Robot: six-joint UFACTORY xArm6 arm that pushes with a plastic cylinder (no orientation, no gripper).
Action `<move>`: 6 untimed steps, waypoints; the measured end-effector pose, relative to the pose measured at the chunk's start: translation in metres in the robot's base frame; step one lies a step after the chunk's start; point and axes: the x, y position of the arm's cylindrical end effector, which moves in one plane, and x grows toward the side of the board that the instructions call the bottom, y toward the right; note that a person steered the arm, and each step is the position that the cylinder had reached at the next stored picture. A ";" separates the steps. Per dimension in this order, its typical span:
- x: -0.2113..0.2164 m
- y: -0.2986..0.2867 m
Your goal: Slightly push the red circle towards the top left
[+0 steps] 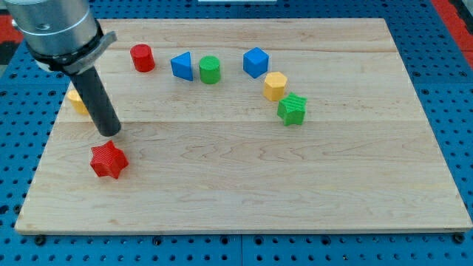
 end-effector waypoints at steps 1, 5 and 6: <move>0.049 0.014; -0.147 -0.010; -0.121 -0.064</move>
